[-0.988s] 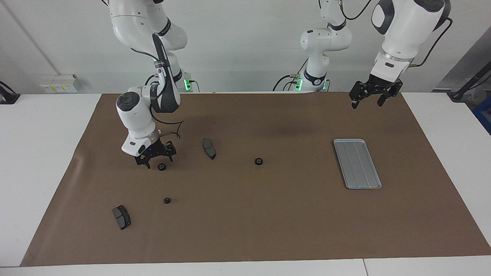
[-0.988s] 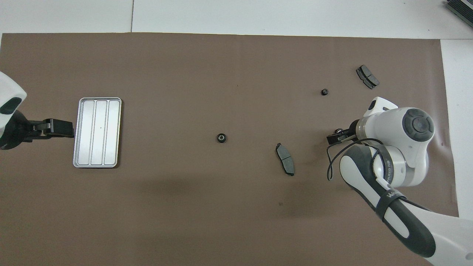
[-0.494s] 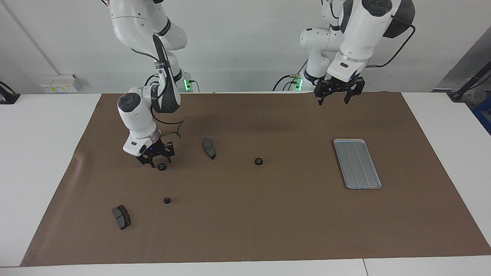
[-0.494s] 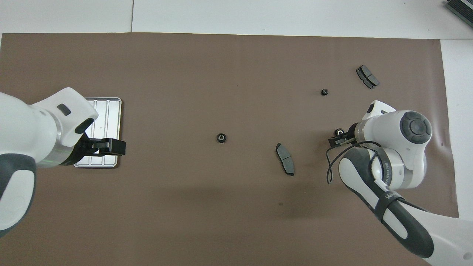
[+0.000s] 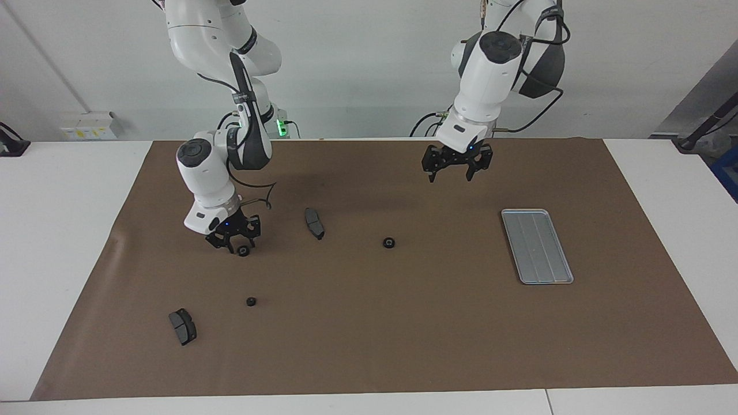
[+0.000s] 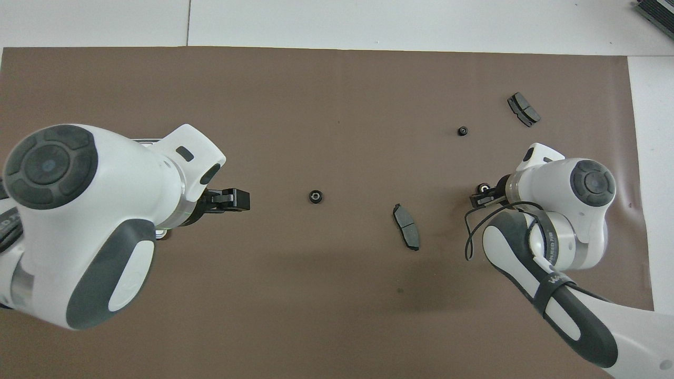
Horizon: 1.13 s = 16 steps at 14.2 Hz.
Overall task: Pick bearing gear from pile to tray
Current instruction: 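Grasp the bearing at the table center with the left gripper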
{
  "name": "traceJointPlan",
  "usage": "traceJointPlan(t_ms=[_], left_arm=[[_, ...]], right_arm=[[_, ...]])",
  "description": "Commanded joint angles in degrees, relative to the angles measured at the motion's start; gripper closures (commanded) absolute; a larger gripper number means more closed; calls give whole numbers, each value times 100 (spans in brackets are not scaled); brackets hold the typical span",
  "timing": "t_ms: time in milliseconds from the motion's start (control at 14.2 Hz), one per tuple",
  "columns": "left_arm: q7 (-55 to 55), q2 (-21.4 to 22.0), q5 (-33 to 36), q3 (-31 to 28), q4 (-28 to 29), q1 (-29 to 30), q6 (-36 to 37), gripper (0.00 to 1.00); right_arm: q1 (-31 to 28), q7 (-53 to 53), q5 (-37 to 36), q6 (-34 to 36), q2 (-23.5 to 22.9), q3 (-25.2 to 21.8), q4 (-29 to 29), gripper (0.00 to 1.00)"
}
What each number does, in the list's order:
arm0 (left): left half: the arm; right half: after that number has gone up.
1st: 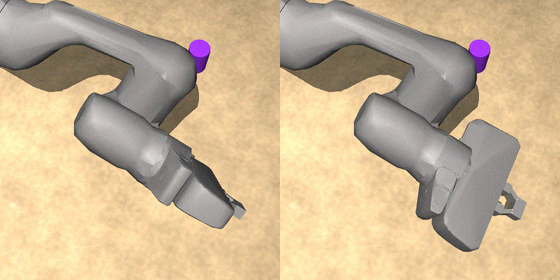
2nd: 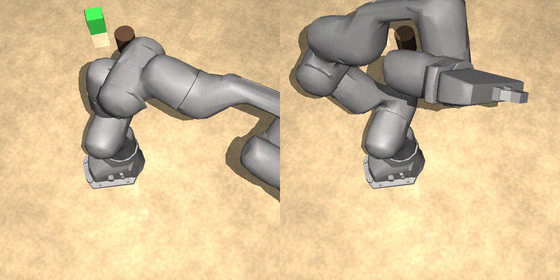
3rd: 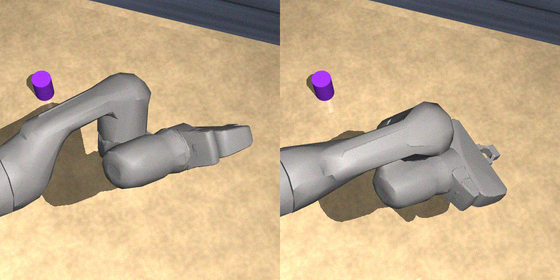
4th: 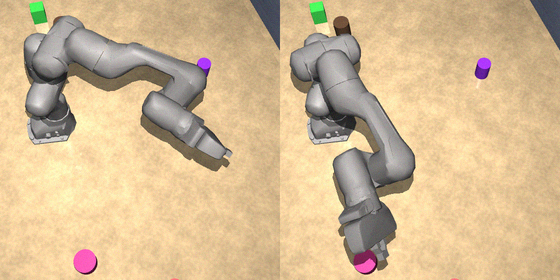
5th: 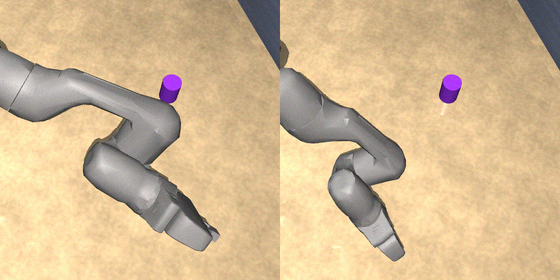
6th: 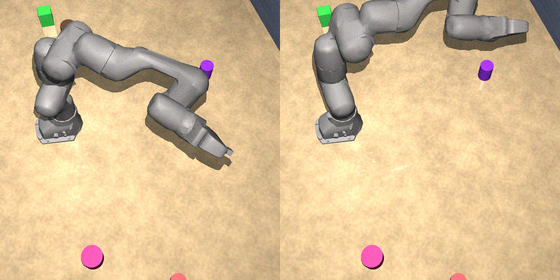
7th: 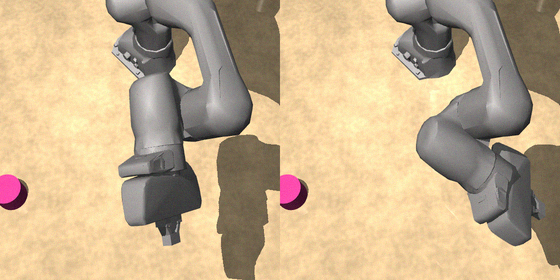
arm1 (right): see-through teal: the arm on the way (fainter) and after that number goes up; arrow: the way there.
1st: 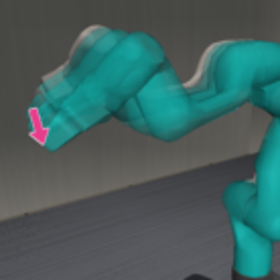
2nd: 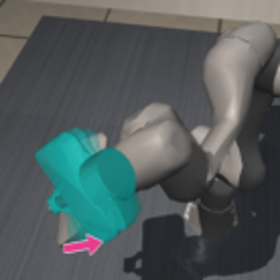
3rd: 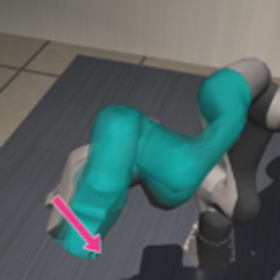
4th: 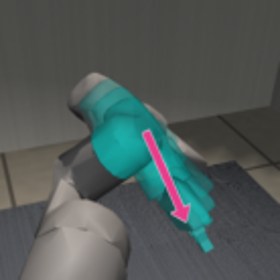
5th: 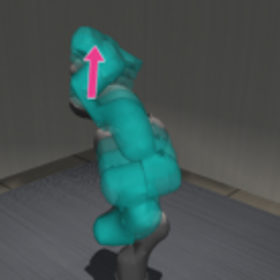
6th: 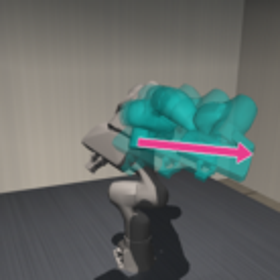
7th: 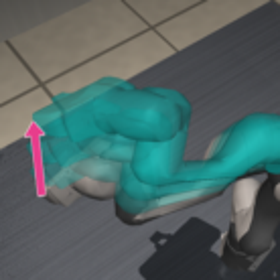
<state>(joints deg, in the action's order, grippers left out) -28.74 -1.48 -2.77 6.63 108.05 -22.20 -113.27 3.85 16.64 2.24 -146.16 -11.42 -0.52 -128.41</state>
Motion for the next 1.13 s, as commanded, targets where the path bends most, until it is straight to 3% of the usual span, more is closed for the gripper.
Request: traceJointPlan(t_ms=[0, 212, 353, 564, 705, 776, 846, 917, 1058], left_arm=[[-351, -466, -66, -74, -215, -259, -501, 0], [-360, -808, -13, -83, -328, -443, -844, 0], [-421, -1413, -13, -101, -827, -618, -863, 0], [-746, -1898, 92, -118, -1198, -829, -819, 0], [-1132, -2145, 407, -118, -1321, -883, -872, 0], [-1238, -2259, 452, -118, -1339, -926, -889, 0], [-1248, -2277, 462, -118, -1357, -944, -889, 0], [-1248, -2312, 462, -118, -1348, -944, -924, 0], [-1283, -2409, 470, -118, -1305, -944, -1160, 0]], right_arm=[[-86, 181, 198, -150, 61, 60, -115, 41], [-95, 146, 198, -238, -18, 60, -115, 40], [-95, 146, 198, -247, -18, 60, -115, 40], [-86, 102, 198, -247, -18, 60, -115, 41], [-78, 93, 198, -256, -18, 60, -115, 50], [-78, 102, 198, -256, -18, 60, -106, 60], [-86, 102, 190, -264, -27, 60, -106, 88], [-69, 85, 198, -308, -36, 60, -106, 100], [-43, -47, 190, -361, -53, 60, -62, 100]])
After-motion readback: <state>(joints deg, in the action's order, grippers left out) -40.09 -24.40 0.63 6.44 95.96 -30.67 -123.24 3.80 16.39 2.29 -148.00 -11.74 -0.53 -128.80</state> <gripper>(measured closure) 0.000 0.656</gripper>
